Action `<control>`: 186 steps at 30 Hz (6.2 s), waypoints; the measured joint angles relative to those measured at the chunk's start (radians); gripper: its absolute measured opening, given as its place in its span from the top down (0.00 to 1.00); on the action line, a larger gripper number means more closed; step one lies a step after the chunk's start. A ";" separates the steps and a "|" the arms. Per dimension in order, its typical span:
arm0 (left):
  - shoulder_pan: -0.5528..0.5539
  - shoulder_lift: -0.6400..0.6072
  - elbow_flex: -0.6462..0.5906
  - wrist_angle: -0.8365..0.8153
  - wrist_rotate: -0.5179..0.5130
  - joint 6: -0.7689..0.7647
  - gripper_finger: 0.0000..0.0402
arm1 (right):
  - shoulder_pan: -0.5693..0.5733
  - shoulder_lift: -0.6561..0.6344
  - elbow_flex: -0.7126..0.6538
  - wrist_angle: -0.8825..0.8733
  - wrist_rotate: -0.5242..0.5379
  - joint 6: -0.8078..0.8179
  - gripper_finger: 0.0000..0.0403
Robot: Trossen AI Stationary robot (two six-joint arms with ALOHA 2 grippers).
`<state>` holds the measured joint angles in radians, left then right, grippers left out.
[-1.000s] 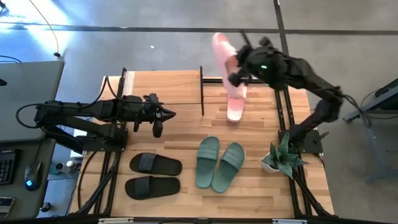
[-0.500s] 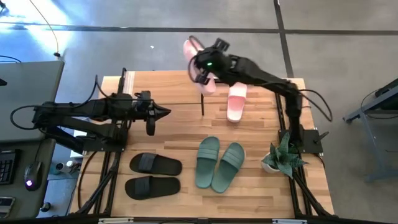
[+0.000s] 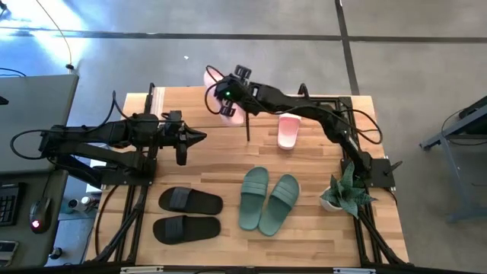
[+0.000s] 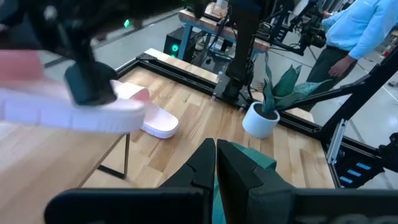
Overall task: Pick and place slides into the shelf
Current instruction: Put the pink left slide on the shelf, then put the pink right slide on the shelf
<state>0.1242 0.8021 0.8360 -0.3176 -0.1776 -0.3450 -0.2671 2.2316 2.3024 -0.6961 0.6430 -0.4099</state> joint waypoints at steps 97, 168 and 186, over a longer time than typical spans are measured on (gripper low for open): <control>0.000 0.001 0.000 0.000 -0.019 0.030 0.99 | 0.187 -0.672 -0.083 -0.861 -0.206 0.226 0.57; 0.000 0.000 0.000 -0.082 -0.027 0.060 0.99 | -0.259 -0.646 -1.598 0.691 -0.058 -0.011 0.59; 0.000 0.001 0.000 -0.082 -0.031 0.059 0.99 | -0.287 -0.646 -1.566 0.608 -0.071 0.123 0.97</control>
<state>0.1242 0.8028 0.8364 -0.3996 -0.2089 -0.2858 -0.5544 1.5852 0.7367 -0.0880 0.5715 -0.2865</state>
